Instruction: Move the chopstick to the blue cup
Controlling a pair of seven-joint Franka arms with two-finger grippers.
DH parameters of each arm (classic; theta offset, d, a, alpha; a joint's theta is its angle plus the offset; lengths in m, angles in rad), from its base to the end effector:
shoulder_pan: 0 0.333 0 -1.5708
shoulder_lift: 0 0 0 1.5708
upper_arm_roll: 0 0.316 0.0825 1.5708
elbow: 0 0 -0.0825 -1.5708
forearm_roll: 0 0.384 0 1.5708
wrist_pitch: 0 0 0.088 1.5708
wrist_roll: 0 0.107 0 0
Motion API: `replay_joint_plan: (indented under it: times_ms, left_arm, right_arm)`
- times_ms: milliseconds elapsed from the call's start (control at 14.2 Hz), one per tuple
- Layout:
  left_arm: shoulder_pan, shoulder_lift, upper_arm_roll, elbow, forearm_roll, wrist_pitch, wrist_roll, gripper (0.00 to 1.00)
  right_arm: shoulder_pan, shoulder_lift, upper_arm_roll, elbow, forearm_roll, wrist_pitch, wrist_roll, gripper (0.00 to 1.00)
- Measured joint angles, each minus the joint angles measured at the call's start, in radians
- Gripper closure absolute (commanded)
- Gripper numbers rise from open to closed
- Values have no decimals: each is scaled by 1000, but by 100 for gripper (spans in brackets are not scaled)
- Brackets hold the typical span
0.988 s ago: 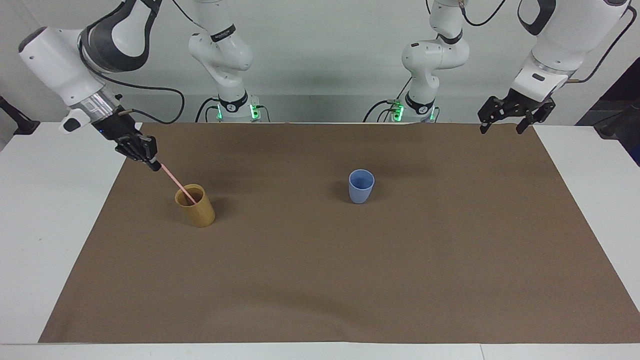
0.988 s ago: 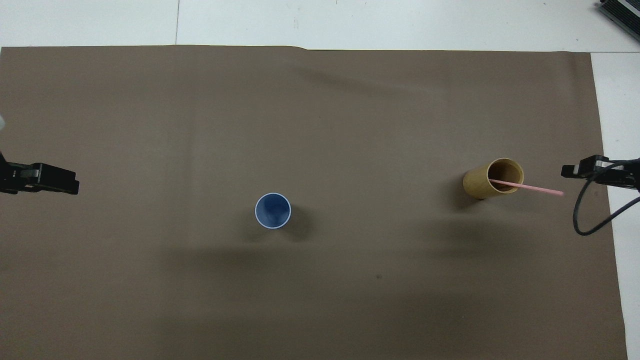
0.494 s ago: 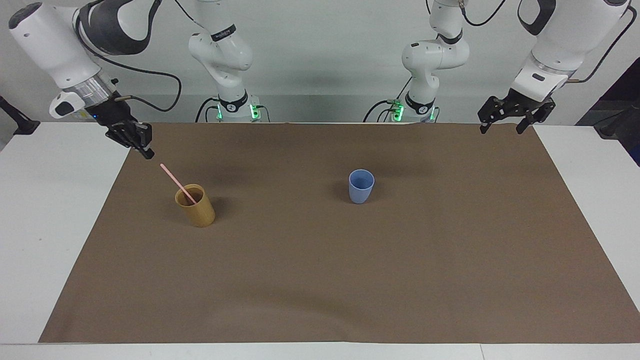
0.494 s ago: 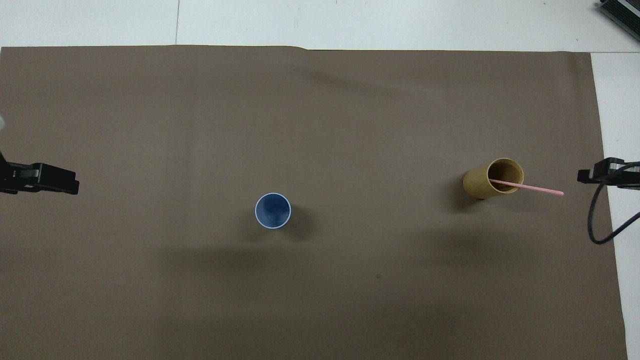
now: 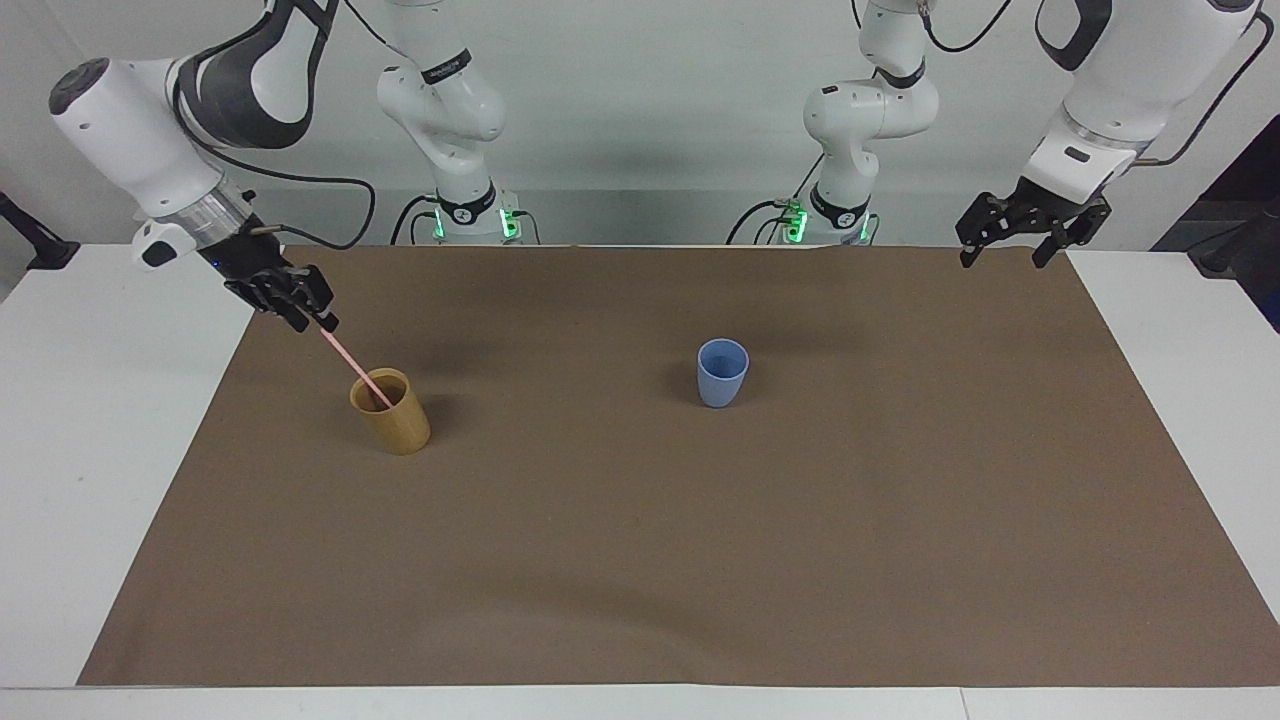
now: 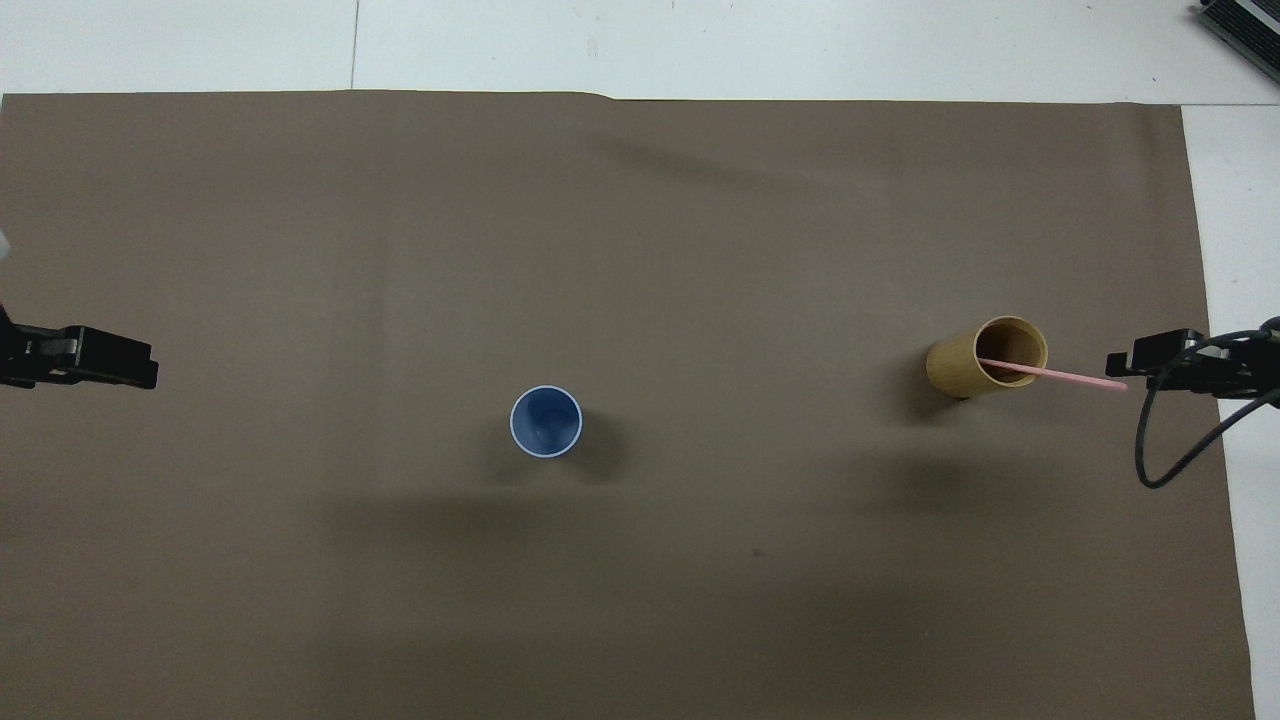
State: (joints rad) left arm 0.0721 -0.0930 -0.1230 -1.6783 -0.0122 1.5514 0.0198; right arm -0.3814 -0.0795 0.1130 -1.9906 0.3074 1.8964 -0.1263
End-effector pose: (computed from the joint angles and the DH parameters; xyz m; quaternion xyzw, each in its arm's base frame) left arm 0.5216 -0.0309 0.6219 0.9992 -0.0350 -0.0173 0.0001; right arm 0.5214 -0.1191 0.4986 -0.9827 0.1204 -0.0204 0.1390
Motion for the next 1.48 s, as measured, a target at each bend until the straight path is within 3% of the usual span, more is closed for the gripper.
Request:
replay_joint_plan:
  times_ms: [494, 706, 847, 917, 1482]
  left_arm:
    - [-10, 0, 29, 0, 0, -4, 1, 0]
    - [-16, 0, 45, 1, 0, -4, 2, 0]
    - [-17, 0, 44, 1, 0, -4, 2, 0]
    - [-17, 0, 45, 1, 0, -4, 1, 0]
    - [-15, 0, 55, 1, 0, -4, 1, 0]
  right_arm:
    - [0, 0, 0, -65, 11, 37, 0, 46]
    - [0, 0, 0, -77, 24, 47, 0, 55]
    - [-1, -1, 0, -78, 30, 48, 0, 71]
    - [-1, -1, 0, -78, 35, 48, 0, 74]
    - [-2, -1, -3, -79, 68, 71, 0, 77]
